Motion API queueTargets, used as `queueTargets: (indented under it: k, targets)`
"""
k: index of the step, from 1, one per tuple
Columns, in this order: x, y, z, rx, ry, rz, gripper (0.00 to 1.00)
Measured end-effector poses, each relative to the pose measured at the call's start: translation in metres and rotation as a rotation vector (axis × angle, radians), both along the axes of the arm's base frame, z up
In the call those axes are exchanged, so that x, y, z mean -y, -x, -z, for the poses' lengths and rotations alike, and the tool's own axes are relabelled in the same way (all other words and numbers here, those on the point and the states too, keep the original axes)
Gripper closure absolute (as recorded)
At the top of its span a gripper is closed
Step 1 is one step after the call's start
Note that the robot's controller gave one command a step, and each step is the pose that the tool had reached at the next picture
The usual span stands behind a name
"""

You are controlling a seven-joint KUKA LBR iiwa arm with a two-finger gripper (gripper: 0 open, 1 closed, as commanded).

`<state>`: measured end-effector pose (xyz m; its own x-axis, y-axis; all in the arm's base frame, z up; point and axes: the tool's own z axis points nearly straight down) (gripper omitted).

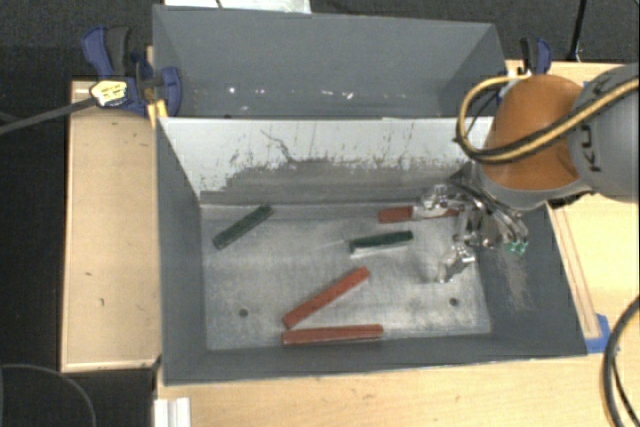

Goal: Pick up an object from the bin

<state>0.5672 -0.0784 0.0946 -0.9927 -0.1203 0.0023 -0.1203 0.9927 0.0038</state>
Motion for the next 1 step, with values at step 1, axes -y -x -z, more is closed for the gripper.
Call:
queueTargets:
  k: [1]
  targets:
    - [-0.0372,-0.0283,0.0120,0.034,0.007,-0.015,1.00]
